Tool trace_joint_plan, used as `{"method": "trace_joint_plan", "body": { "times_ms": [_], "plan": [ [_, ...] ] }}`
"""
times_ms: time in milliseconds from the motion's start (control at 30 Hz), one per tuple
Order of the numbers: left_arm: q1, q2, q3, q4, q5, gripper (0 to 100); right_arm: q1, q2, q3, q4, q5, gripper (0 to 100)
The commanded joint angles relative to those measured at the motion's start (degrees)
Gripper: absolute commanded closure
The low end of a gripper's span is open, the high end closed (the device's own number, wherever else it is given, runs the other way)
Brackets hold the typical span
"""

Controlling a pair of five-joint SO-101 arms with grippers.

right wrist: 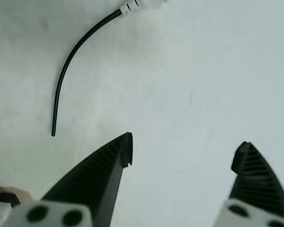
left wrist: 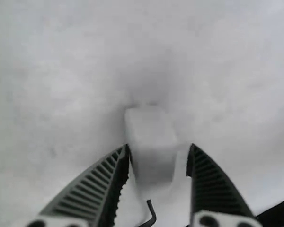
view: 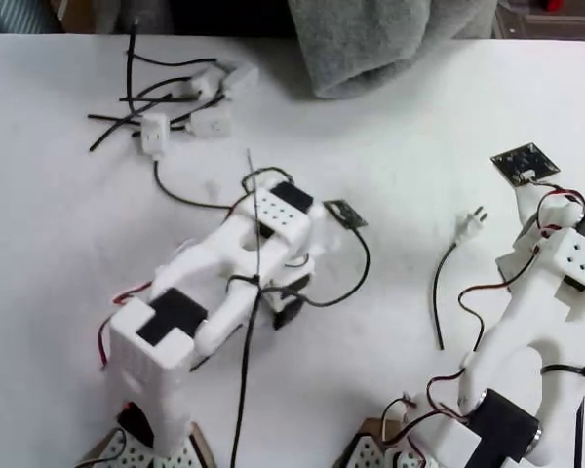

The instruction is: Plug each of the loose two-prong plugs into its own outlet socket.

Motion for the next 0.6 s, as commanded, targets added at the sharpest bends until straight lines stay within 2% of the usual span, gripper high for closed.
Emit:
{"method": "trace_joint_plan", "body": {
  "times_ms": [0,200,567],
  "plan": [
    [-0.5,-5.1,-0.1,-0.5,0.0,75,0.1,-1.8,-0.8,-0.6,0.2,66.5],
    [-8.1,-8.3,-1.0,-1.4,-6.9,75,0.1,-1.8,-0.8,-0.6,0.3,66.5],
    [-27.6,0.0,-4.1,-8.3,-18.5,75,0.0,-1.8,-0.8,-0.6,0.3,66.5]
  ]
}}
